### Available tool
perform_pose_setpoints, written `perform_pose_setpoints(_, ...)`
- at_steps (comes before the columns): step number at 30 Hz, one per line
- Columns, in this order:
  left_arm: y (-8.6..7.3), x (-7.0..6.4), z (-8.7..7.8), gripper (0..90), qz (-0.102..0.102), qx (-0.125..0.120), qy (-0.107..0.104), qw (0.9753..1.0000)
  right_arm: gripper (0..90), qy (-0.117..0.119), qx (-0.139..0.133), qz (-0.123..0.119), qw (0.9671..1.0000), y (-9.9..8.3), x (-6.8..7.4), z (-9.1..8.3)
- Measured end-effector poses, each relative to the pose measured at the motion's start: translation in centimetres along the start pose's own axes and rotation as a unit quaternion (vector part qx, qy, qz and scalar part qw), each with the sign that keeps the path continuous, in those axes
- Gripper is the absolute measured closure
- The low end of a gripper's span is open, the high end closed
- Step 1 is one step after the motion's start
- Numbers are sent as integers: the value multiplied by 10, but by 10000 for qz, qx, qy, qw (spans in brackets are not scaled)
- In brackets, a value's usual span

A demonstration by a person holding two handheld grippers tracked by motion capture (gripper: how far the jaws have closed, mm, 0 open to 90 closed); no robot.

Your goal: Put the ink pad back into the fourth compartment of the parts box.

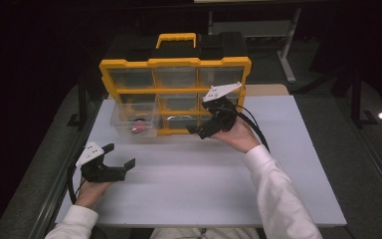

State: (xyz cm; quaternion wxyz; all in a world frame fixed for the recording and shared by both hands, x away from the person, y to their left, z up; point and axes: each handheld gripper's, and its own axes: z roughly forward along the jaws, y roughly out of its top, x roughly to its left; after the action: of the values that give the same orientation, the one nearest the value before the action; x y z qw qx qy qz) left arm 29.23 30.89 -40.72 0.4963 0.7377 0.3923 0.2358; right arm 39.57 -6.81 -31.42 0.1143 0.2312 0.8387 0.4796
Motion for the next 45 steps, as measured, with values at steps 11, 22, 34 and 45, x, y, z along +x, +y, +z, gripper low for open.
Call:
perform_pose_setpoints(11,-1,1,-1,0,-29,12,9,10000,0,-129,-235,152,9995,-33,-5,-15)
perform_pose_setpoints(22,-1,0,0,0,-30,8,-25,10000,0,-279,-398,338,9982,-61,-10,-28)
perform_pose_setpoints(34,-2,1,1,0,25,86,-10,10000,0,-403,-403,530,9970,-83,-12,-45)
perform_pose_setpoints(45,-2,1,1,0,-19,65,40,10000,0,-639,-440,775,9940,-110,-13,-61)
